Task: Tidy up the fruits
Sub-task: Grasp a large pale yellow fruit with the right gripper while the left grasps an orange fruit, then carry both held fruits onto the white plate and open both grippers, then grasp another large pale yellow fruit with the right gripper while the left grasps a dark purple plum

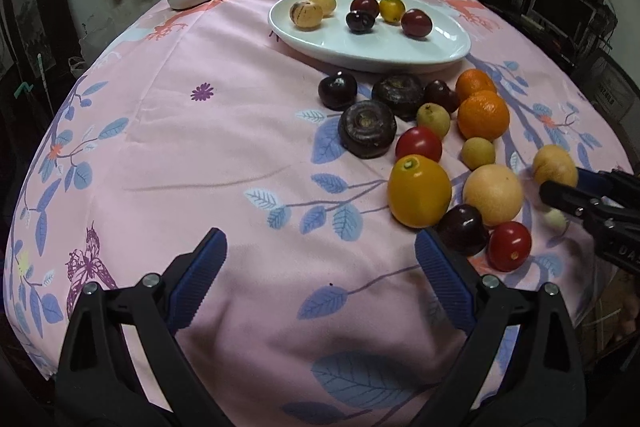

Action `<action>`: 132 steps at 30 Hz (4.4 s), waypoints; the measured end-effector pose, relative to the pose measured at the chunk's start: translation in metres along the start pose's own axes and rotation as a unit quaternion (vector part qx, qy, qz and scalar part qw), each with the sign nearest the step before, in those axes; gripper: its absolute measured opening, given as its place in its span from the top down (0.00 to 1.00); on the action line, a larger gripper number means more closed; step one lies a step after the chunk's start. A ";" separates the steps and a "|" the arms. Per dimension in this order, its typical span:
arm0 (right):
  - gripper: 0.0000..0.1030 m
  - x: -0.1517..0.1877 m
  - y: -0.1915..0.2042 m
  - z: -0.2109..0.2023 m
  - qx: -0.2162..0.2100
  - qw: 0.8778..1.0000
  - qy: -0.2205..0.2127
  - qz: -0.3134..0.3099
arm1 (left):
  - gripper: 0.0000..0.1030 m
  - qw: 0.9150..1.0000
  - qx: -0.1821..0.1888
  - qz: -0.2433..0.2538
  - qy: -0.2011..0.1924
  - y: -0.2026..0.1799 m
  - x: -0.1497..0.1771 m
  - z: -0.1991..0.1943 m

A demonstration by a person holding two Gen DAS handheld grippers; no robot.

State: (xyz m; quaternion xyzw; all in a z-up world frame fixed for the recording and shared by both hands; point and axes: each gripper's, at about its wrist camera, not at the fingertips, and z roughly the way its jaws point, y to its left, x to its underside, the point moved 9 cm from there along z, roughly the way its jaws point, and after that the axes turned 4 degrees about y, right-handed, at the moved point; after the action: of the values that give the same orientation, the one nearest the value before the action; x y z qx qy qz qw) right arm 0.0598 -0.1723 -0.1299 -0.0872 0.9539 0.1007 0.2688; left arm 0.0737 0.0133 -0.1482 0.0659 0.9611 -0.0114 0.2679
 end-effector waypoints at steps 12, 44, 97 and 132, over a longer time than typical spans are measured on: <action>0.56 0.010 -0.005 0.009 -0.029 0.999 0.028 0.024 | 0.14 0.999 0.042 0.008 0.014 -0.027 -0.018 0.025; 0.56 -0.055 0.020 -0.012 -0.008 0.998 -0.027 -0.050 | 0.63 0.996 0.065 0.026 -0.064 -0.016 -0.083 -0.033; 0.33 -0.079 0.008 -0.008 0.034 0.996 -0.011 -0.080 | 0.09 0.991 0.083 -0.056 -0.089 0.003 -0.118 -0.032; 0.56 -0.015 0.038 0.031 -0.064 0.997 0.044 -0.008 | 0.09 0.995 0.073 -0.041 -0.057 0.010 -0.025 -0.039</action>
State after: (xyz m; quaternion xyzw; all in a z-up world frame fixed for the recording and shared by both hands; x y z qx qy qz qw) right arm 0.0800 -0.1266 -0.1423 -0.1164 0.9558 0.1551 0.2211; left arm 0.0763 0.0221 -0.1015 0.0447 0.9427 -0.0964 0.3162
